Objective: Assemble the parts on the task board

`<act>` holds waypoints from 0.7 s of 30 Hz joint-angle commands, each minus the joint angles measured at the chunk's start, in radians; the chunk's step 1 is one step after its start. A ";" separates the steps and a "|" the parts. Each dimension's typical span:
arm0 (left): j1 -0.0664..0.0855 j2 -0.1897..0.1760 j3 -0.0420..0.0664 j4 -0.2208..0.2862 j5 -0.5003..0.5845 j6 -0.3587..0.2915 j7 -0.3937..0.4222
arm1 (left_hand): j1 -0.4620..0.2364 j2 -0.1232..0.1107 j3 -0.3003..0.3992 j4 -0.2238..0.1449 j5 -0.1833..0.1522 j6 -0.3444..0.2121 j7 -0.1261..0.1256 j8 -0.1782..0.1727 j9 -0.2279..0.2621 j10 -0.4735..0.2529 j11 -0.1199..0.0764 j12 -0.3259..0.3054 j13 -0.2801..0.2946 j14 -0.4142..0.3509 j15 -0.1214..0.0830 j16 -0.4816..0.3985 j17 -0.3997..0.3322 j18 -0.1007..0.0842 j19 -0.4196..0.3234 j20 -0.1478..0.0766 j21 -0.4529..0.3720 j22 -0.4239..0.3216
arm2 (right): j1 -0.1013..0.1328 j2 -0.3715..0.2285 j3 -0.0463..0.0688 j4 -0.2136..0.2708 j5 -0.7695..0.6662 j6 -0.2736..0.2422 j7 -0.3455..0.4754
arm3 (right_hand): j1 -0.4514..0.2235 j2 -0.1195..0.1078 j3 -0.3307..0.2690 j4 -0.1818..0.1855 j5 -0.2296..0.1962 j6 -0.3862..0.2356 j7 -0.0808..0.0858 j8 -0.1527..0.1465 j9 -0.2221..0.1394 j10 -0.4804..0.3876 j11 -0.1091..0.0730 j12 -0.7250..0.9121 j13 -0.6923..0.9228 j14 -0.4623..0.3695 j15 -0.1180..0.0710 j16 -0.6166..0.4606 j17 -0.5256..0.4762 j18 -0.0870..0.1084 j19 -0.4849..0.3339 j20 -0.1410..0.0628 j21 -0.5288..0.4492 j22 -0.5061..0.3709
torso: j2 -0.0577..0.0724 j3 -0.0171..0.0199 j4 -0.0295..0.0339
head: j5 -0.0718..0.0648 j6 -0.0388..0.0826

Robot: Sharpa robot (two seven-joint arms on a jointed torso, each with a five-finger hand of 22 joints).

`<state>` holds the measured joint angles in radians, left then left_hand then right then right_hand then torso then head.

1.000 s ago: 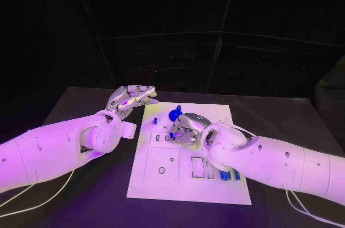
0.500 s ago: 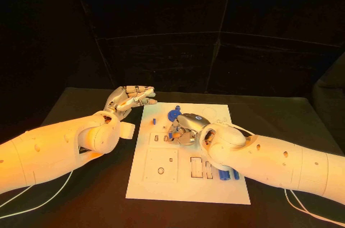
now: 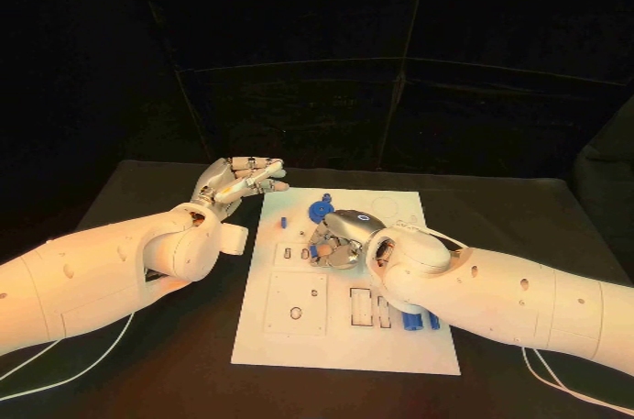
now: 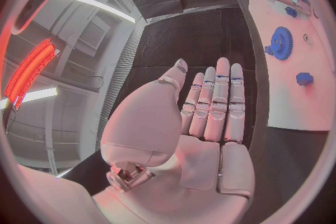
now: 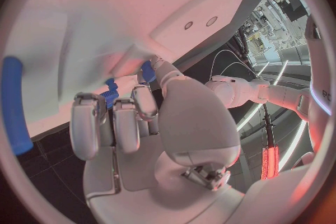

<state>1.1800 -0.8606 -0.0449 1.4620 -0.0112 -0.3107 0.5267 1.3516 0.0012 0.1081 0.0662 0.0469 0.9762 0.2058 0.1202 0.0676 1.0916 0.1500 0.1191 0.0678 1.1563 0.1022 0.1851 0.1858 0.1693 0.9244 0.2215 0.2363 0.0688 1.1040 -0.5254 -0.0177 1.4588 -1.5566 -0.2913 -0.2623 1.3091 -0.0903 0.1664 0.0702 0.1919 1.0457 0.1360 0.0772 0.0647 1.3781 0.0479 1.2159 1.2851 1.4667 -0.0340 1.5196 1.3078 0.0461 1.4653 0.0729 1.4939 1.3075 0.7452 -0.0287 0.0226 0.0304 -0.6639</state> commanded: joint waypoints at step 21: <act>0.002 -0.001 0.001 0.001 -0.059 0.028 -0.062 | -0.023 0.009 -0.002 -0.011 0.005 0.052 -0.024 0.002 0.005 0.097 -0.036 0.011 0.010 0.179 -0.049 0.076 0.060 0.019 0.144 -0.047 0.059 0.025 | -0.007 -0.068 -0.005 0.077 0.099 -0.236 0.196 | -0.031 -0.028 -0.176 0.093 -0.013 -0.099 0.021 -0.009 0.001 -0.035 0.022 -0.024 -0.027 0.074 0.026 -0.012 0.122 -0.008 0.023 0.025 -0.008 0.086 | -0.002 0.0028 -0.0006 | 0.001 0.005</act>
<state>1.1800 -0.8604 -0.0449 1.4604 -0.0218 -0.3074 0.5077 1.3371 0.0125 0.1124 0.0563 0.0469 1.0223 0.1844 0.1173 0.0707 1.1775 0.1194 0.1248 0.0757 1.3177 0.0588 0.2519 0.2397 0.1694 1.0534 0.1804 0.2878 0.0907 1.0942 -0.5840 -0.0239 1.5207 -1.5381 -0.4351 -0.2206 1.2683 -0.1162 -0.0051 0.1643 0.1749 0.9535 0.1542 0.0658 0.0648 1.3431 0.0661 1.1855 1.2572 1.4668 -0.0124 1.5101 1.3076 0.0463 1.4654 0.0879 1.4900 1.3074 0.7447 -0.0264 0.0233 0.0298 -0.6601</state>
